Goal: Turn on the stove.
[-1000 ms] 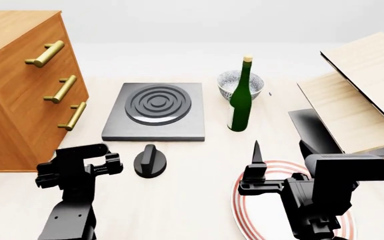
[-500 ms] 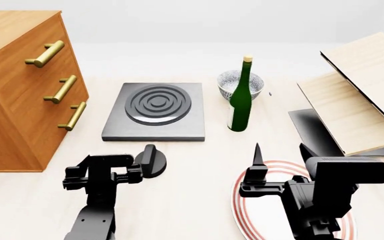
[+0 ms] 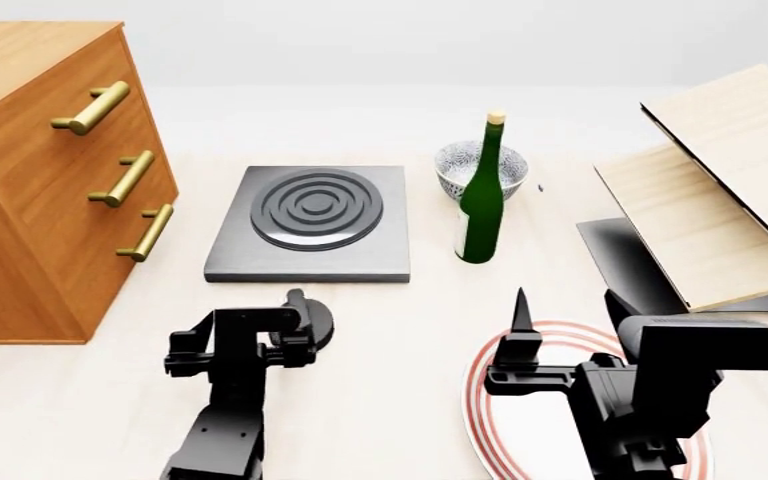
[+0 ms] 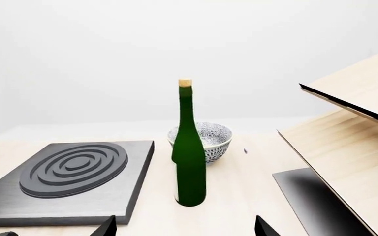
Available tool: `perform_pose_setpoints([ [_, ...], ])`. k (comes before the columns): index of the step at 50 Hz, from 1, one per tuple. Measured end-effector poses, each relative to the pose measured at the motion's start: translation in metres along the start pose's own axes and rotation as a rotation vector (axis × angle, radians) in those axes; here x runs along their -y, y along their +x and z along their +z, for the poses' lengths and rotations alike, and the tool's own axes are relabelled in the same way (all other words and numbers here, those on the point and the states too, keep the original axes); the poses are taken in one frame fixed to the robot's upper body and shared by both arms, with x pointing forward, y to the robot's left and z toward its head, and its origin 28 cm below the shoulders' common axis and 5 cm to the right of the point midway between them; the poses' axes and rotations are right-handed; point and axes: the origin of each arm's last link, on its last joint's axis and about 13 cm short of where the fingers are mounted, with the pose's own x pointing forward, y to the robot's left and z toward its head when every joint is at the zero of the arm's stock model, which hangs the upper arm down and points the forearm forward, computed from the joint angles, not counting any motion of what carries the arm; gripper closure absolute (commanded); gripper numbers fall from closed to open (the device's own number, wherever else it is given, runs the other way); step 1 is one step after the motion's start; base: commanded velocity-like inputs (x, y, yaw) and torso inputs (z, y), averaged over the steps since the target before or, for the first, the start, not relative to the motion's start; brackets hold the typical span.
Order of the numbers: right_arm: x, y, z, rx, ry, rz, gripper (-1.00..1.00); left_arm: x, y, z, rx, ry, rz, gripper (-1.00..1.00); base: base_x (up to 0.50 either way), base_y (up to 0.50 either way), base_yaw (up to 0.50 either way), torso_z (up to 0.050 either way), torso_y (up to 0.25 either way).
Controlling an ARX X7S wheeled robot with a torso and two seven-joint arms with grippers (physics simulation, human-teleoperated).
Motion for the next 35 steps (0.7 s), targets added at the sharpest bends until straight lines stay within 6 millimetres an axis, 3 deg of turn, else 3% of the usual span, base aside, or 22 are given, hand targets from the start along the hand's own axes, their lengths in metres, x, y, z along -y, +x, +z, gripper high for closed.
perform_pose_setpoints([
  [9, 0.001, 0.0, 0.0, 0.001, 0.003, -0.005, -1.0, 0.009, -0.002, 0.0, -0.026, 0.002, -0.019, -1.0, 0.0, 0.0, 0.0, 0.0, 0.0],
  [16, 0.002, 0.0, 0.001, 0.004, 0.007, -0.01, -1.0, 0.012, -0.017, 0.005, -0.043, 0.015, -0.062, -1.0, 0.0, 0.0, 0.0, 0.0, 0.0],
  [24, 0.003, -0.001, 0.002, 0.007, 0.012, -0.011, -1.0, 0.017, -0.051, 0.043, 0.004, -0.039, -0.203, -1.0, 0.0, 0.0, 0.0, 0.0, 0.0],
  [35, 0.002, -0.002, 0.005, 0.017, 0.012, -0.014, -1.0, -0.013, -0.11, 0.106, 0.073, -0.189, -0.34, -1.0, 0.0, 0.0, 0.0, 0.0, 0.0],
])
